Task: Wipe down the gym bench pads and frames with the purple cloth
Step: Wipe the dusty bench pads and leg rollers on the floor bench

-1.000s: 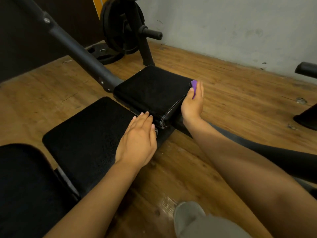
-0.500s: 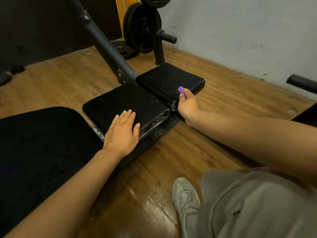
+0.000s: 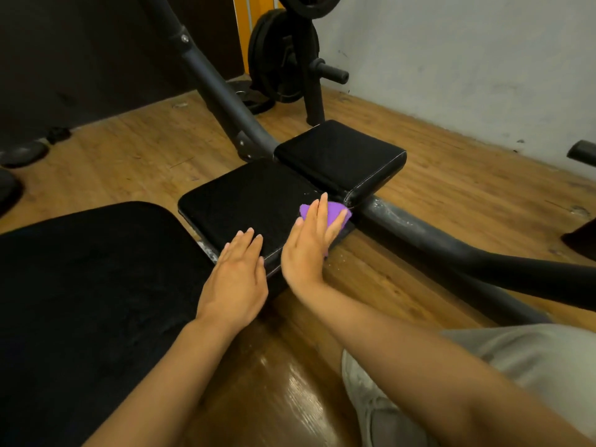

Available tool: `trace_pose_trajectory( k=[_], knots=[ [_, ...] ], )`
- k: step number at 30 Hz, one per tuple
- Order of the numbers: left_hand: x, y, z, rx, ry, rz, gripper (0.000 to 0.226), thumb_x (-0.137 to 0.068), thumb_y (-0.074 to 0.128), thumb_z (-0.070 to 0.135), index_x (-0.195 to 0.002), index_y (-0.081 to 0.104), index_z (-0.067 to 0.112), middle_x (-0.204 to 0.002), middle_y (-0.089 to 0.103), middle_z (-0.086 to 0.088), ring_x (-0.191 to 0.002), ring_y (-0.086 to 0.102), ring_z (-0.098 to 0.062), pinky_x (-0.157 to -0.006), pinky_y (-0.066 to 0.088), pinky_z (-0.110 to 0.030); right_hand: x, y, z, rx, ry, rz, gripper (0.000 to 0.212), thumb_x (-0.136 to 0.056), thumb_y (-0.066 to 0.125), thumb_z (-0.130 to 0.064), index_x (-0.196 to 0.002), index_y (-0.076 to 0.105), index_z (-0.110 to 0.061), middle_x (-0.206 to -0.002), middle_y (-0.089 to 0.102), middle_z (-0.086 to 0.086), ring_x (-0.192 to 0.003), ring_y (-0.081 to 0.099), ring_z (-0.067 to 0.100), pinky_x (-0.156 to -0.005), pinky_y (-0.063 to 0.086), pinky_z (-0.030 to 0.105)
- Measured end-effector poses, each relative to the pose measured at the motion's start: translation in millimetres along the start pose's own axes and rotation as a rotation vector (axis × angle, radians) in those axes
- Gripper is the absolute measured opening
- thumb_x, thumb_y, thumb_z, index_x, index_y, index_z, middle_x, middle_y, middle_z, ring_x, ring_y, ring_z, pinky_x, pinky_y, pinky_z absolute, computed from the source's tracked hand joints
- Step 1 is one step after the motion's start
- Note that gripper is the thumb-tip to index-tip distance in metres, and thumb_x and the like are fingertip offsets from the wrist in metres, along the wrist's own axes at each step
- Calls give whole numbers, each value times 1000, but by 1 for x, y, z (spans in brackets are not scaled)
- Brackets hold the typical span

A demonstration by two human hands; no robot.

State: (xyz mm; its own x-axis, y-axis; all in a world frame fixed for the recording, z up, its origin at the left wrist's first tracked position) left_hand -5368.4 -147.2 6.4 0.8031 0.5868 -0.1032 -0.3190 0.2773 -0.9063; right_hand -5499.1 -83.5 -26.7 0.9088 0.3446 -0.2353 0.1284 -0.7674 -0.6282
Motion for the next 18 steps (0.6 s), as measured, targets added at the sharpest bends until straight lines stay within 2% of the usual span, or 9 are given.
trace_pose_trajectory(
  k=[2, 4, 6, 8, 10, 15, 18],
  knots=[
    [0, 1, -1, 5, 4, 3, 48, -104, 34, 23, -151, 25, 18, -160, 16, 2, -147, 6, -7, -115, 0, -20, -16, -11, -12, 38, -200, 41, 42, -98, 39, -20, -139, 46, -11, -150, 38, 1, -147, 9, 22, -120, 6, 41],
    [-1, 1, -2, 6, 8, 8, 48, -104, 33, 24, -151, 25, 18, -160, 16, 2, -147, 6, -7, -115, -1, -18, -38, -11, -27, 158, -366, -37, 37, -96, 43, -23, -129, 58, -13, -138, 54, 0, -140, 31, 17, -117, 17, 34],
    [-1, 2, -2, 4, 7, 14, 48, -104, 32, 24, -151, 24, 18, -160, 16, 2, -147, 6, -6, -115, -1, -19, -69, 1, -32, 285, -421, -206, 39, -99, 38, -27, -132, 55, -17, -141, 51, -3, -136, 37, 16, -112, 27, 33],
    [-1, 2, -1, 2, 7, 11, 48, -104, 32, 23, -151, 24, 17, -160, 16, 2, -147, 6, -7, -117, 0, -20, -89, 16, -29, 331, -406, -428, 42, -101, 33, -29, -140, 45, -21, -150, 39, -6, -138, 32, 15, -111, 30, 35],
    [-1, 2, -1, 4, 6, 8, 48, -104, 33, 22, -151, 25, 17, -160, 17, 1, -147, 7, -7, -119, 2, -23, -93, 21, -23, 310, -408, -493, 43, -102, 34, -30, -144, 40, -22, -152, 34, -8, -140, 30, 14, -112, 30, 35],
    [0, 3, 1, 3, 11, -2, 48, -103, 33, 21, -150, 27, 15, -160, 19, -1, -147, 9, -9, -119, 2, -22, -46, -8, -20, 145, -398, -127, 41, -98, 43, -18, -138, 48, -16, -147, 43, -1, -140, 30, 17, -117, 21, 33],
    [1, 1, 2, 14, 14, -1, 47, -103, 33, 20, -150, 28, 14, -159, 20, -1, -147, 9, -8, -116, 0, -19, 18, -3, -29, -110, -376, -72, 42, -99, 39, -13, -140, 44, -16, -150, 37, -5, -144, 19, 13, -120, 8, 31]
  ],
)
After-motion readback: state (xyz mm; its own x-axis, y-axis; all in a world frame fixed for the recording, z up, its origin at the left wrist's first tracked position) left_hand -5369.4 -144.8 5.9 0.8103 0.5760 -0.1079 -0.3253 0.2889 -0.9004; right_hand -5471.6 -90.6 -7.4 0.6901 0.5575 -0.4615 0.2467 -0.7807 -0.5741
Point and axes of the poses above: each hand's wrist, its own x-axis away from the middle knuckle, its own y-axis out of the palm, z = x × y, the point moved 10 cm from there along -x, towards the middle knuckle
